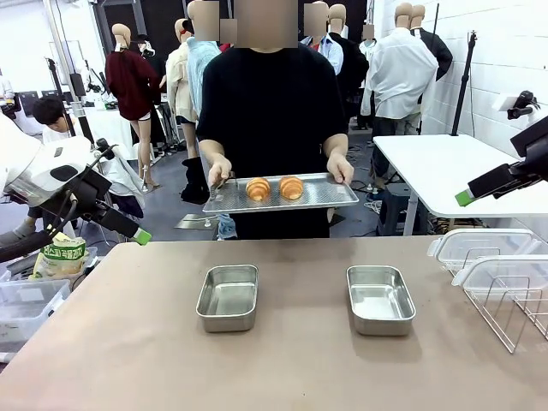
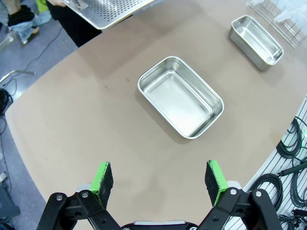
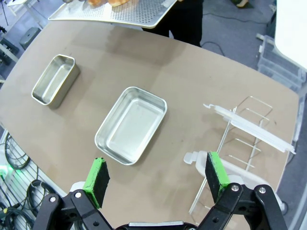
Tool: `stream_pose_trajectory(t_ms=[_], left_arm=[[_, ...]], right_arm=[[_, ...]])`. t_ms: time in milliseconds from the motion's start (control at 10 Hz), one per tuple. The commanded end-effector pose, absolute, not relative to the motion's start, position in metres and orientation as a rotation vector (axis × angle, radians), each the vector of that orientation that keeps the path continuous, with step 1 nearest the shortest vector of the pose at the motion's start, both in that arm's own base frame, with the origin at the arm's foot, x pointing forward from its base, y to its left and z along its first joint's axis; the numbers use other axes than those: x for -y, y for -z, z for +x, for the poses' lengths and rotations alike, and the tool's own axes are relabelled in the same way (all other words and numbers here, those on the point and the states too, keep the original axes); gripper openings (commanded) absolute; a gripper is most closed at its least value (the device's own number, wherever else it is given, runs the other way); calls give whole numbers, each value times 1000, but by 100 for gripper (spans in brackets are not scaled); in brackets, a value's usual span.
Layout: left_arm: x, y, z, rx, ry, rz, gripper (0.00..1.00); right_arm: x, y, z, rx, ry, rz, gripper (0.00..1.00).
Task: Place the bread in airtight containers.
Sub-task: Lift both Airtight Container.
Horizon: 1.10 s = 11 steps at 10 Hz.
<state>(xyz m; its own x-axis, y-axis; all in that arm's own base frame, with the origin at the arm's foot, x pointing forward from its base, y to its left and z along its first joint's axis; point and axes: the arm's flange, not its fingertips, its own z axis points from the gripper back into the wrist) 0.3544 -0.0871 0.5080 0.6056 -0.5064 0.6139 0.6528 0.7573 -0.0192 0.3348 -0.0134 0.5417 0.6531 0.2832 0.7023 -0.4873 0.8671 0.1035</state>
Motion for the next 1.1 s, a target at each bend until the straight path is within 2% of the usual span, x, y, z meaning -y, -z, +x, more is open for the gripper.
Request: stream_pose_trajectory(t_ms=[0,1000], left_arm=[[85,-508,355,631,686,-265,100],[85,-508,355,631,686,-265,100]], right_arm=[[14,-541,335,739,-445,306,100],[14,-541,335,739,-445,306,100]])
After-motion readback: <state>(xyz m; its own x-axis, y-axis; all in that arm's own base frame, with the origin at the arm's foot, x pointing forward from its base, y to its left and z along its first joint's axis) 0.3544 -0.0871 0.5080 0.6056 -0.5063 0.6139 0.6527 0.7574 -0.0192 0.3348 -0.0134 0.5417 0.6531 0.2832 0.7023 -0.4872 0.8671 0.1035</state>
